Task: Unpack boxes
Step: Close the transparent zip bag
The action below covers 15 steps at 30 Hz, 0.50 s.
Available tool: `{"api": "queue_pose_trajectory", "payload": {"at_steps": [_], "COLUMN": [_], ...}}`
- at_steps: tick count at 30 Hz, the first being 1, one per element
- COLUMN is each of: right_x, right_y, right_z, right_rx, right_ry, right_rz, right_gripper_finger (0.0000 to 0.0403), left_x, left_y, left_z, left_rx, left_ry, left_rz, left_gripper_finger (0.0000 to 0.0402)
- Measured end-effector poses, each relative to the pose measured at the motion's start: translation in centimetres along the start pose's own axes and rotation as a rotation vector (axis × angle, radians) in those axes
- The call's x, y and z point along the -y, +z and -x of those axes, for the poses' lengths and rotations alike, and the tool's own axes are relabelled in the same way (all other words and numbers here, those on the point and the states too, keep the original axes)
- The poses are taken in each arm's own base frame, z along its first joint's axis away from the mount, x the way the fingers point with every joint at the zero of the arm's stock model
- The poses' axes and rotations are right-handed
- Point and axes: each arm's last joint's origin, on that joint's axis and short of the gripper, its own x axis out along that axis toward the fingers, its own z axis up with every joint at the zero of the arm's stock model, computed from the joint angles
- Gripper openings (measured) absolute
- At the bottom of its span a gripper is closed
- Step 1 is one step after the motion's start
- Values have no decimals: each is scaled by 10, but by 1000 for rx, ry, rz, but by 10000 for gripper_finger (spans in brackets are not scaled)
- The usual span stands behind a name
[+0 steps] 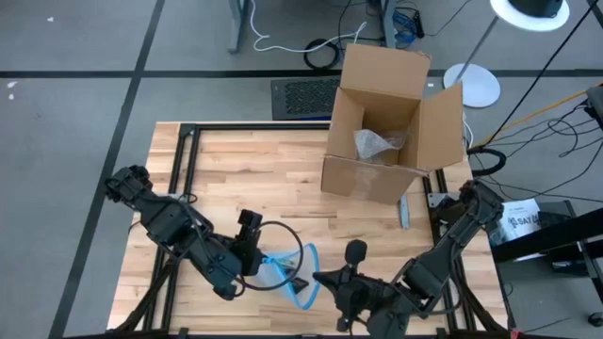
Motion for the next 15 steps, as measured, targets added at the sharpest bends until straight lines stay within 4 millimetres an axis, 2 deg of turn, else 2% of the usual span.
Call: {"api": "queue_pose_trajectory", "payload": {"at_steps": [6,15], "right_x": [8,18], "right_y": [11,19], "right_z": [-16,-33], "right_rx": [61,99], "right_ry": [4,90], "right_rz": [-24,-128], "right_gripper_finger": [21,95], "left_x": [-2,-1], "left_y": [1,1], "left_z": [-1,-1], "left_rx": [4,1], "left_ry": [-65,-91], "left_rz": [19,19], "left_gripper_finger": [0,0]}}
